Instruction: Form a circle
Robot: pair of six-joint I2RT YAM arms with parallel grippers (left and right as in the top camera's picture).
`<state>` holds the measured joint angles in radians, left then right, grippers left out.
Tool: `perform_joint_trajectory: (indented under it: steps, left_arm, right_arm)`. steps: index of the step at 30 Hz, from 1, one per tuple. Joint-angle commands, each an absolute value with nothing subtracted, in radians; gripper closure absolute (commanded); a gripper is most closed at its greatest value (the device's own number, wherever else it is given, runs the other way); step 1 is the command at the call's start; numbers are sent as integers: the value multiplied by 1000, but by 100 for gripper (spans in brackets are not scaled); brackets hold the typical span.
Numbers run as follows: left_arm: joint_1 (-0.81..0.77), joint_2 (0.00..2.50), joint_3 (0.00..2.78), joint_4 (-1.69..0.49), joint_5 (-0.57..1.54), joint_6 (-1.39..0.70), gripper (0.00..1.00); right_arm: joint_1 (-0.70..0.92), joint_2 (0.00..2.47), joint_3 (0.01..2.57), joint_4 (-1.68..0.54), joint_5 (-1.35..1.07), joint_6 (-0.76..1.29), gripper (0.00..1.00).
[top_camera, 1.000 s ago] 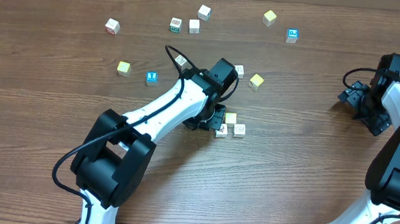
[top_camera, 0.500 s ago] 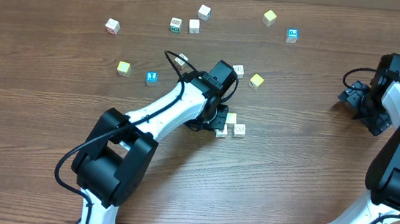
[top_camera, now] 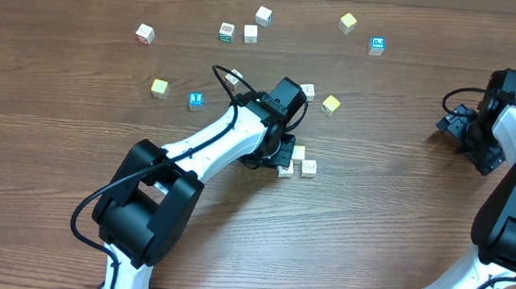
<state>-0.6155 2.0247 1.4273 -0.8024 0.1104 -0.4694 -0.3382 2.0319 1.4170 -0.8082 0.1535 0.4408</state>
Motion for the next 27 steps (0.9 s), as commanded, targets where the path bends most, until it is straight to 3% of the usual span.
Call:
perform_joint_trajectory:
  steps: [1,27]
  left_arm:
    - [-624,2040,1423,-799,124,-480,96]
    - [-624,2040,1423,-788,122,-480,96]
  right_arm:
    - [-336,2005,1413,-805,157,445,0]
    - [-336,2005,1413,-805,157,445,0]
